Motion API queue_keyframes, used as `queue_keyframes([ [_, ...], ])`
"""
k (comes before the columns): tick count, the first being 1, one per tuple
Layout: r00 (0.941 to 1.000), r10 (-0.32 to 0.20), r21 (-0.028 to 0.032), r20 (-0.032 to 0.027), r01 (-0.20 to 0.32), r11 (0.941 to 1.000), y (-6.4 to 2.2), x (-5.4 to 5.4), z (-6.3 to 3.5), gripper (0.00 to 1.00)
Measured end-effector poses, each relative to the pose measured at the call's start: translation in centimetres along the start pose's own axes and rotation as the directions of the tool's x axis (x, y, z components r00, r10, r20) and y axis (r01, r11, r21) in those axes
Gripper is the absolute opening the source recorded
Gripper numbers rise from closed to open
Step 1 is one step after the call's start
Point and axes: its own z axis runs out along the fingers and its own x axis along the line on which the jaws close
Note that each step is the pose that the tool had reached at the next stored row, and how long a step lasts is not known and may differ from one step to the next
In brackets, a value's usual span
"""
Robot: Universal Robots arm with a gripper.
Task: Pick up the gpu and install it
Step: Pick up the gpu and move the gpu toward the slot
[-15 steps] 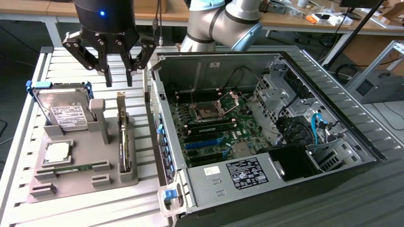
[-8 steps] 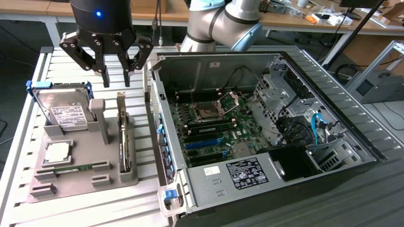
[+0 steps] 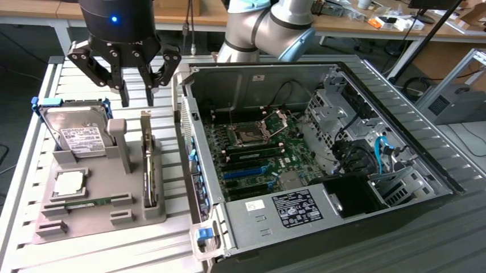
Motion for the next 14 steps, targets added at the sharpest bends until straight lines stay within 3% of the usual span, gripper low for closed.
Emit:
queue_keyframes([
  [8,1.0,0.0,0.0,0.0001,0.0,1.0,-0.5,0.4,0.15,0.42],
  [14,1.0,0.0,0.0,0.0002,0.0,1.0,-0.61,1.5,0.21,0.42],
])
